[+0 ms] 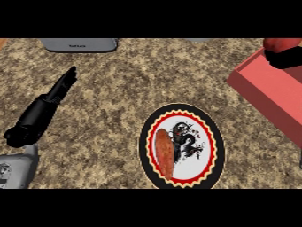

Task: Pick the bell pepper from the plate and place it in the cardboard box

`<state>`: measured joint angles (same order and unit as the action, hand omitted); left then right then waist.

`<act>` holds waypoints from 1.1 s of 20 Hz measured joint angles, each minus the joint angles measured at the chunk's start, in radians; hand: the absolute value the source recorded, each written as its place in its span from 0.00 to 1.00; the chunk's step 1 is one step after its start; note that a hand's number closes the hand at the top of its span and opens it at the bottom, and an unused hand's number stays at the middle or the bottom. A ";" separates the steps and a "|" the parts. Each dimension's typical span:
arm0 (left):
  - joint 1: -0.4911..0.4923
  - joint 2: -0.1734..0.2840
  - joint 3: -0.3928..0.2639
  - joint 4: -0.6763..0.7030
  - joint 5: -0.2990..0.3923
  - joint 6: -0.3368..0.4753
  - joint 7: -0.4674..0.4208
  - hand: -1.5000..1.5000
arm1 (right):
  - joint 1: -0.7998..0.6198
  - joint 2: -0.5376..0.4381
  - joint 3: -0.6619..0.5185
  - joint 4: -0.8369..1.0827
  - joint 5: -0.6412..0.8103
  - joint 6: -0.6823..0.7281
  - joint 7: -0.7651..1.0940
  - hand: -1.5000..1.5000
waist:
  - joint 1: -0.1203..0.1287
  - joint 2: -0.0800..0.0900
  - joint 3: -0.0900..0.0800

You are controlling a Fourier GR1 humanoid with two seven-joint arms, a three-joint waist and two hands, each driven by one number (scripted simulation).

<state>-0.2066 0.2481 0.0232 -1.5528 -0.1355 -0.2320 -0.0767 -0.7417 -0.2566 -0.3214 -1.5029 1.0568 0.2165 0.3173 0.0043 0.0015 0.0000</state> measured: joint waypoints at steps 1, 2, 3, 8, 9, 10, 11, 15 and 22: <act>-0.001 0.001 0.003 0.003 -0.001 0.000 -0.006 0.50 | -0.007 -0.032 -0.015 0.036 0.000 -0.006 -0.016 1.00 | 0.001 0.001 0.000; -0.006 -0.002 0.002 0.014 -0.004 0.001 -0.008 0.50 | -0.008 -0.064 -0.029 0.079 0.000 -0.013 -0.042 1.00 | 0.001 0.002 0.000; -0.006 -0.007 -0.002 0.015 -0.007 0.003 -0.008 0.50 | -0.015 -0.093 -0.036 0.118 0.001 -0.006 -0.057 1.00 | 0.002 0.002 0.000; -0.005 -0.007 0.001 -0.004 0.000 -0.006 0.005 0.50 | -0.021 -0.218 -0.070 0.296 -0.022 0.098 -0.122 1.00 | 0.006 0.003 0.000; -0.007 -0.004 0.007 0.000 0.003 -0.009 0.004 0.50 | -0.016 -0.240 -0.075 0.331 -0.029 0.123 -0.137 1.00 | 0.005 0.003 0.000; -0.010 -0.007 0.005 0.003 -0.002 -0.005 0.003 0.50 | -0.007 -0.253 -0.075 0.362 -0.031 0.139 -0.151 1.00 | 0.005 0.003 0.000; -0.004 -0.006 0.005 -0.004 -0.002 -0.007 0.004 0.50 | -0.001 -0.271 -0.077 0.400 -0.033 0.151 -0.171 1.00 | 0.007 0.003 0.000; -0.005 -0.014 -0.002 -0.011 -0.007 -0.007 0.012 0.50 | -0.022 -0.349 -0.075 0.566 -0.034 0.194 -0.248 1.00 | 0.013 0.005 0.001; -0.014 -0.015 0.003 -0.005 -0.007 -0.015 0.013 0.50 | -0.044 -0.434 -0.042 0.787 -0.026 0.273 -0.387 0.00 | 0.015 0.006 0.001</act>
<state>-0.2201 0.2327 0.0259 -1.5578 -0.1427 -0.2474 -0.0633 -0.7861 -0.6908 -0.3638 -0.7156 1.0309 0.4899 -0.0699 0.0196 0.0072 0.0008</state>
